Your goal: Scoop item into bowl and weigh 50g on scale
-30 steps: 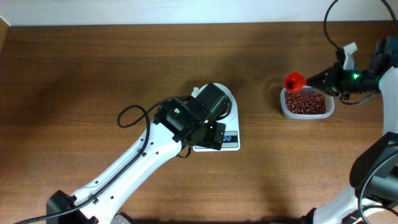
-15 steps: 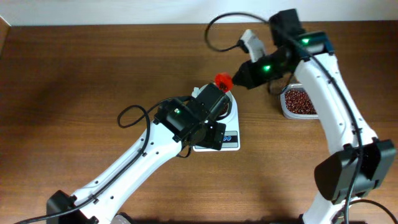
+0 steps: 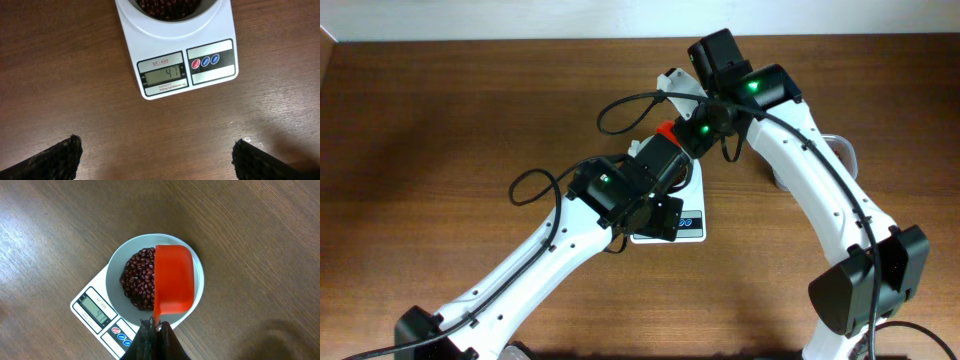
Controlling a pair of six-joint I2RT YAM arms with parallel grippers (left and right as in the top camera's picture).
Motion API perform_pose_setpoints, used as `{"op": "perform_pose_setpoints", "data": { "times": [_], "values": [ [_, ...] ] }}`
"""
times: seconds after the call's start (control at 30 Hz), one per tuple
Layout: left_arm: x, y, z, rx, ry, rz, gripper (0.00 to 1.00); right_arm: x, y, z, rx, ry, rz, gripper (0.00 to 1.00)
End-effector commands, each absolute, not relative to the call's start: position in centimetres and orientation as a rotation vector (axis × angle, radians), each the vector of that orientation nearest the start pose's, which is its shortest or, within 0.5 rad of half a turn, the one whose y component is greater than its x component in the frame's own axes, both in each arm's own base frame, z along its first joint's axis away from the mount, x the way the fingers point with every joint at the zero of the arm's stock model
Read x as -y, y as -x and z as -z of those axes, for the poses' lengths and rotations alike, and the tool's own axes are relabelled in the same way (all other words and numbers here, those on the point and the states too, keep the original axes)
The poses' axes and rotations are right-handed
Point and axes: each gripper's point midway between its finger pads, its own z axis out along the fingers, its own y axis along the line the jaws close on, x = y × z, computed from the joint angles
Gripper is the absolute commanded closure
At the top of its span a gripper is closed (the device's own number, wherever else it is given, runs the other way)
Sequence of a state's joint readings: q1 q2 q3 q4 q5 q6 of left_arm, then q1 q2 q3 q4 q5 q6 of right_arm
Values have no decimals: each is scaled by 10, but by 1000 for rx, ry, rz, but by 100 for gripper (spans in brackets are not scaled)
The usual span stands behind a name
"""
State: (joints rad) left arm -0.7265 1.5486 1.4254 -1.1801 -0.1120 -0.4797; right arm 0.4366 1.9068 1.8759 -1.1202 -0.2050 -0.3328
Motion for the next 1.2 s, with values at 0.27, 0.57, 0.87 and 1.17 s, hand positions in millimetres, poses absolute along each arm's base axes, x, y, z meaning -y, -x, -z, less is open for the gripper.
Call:
{"op": "perform_pose_setpoints", "data": {
  "times": [0.27, 0.57, 0.87, 1.17],
  "values": [
    [205, -258, -170, -2841, -327, 89, 1, -224, -400, -202, -2488, 1024, -317, 96],
    [205, -258, -170, -2841, -327, 89, 1, -108, -438, -197, -2704, 351, -306, 96],
    [205, -258, -170, -2841, -327, 89, 1, 21, -413, -175, -2882, -256, 15, 96],
    [205, -258, -170, -2841, -327, 89, 1, 53, -392, -98, -2949, -332, 305, 95]
  ]
}}
